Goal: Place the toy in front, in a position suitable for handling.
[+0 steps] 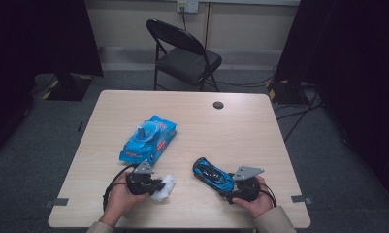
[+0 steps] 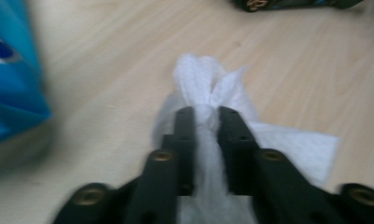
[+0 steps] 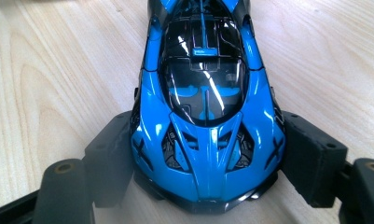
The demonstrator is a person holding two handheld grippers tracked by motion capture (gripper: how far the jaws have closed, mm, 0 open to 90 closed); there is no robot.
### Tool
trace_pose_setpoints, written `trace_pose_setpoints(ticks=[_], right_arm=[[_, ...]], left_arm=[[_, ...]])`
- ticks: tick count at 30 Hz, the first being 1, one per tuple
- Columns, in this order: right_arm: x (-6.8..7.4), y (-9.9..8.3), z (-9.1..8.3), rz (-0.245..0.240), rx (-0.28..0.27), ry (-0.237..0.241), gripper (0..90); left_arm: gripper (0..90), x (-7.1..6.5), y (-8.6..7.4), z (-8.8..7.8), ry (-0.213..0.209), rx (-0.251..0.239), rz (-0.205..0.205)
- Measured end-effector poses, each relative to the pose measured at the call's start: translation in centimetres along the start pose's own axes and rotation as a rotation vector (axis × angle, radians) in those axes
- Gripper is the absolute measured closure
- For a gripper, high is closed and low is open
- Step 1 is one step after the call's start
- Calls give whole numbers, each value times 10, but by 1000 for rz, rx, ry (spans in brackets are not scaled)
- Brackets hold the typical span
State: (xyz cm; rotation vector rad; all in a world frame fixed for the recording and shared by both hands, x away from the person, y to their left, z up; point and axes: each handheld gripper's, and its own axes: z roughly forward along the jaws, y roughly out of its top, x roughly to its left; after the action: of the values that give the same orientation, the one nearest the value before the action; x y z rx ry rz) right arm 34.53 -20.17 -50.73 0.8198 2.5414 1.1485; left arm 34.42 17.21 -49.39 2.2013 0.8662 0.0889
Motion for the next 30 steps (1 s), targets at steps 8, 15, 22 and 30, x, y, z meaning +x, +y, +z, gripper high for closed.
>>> trace_pose_setpoints(ticks=[8, 15, 22, 30], right_arm=[[0, 0, 0, 1, -1, -2, 260], [0, 0, 0, 3, -1, -3, 260], [1, 0, 0, 4, -1, -5, 260], [1, 0, 0, 4, -1, -5, 260]], left_arm=[[851, -5, 7, -1, -2, 26, -55], [855, -17, 32, -6, -48, -47, -55], [855, -32, 66, 2, -76, -103, -22], [854, -54, 94, 36, -125, -112, 19]])
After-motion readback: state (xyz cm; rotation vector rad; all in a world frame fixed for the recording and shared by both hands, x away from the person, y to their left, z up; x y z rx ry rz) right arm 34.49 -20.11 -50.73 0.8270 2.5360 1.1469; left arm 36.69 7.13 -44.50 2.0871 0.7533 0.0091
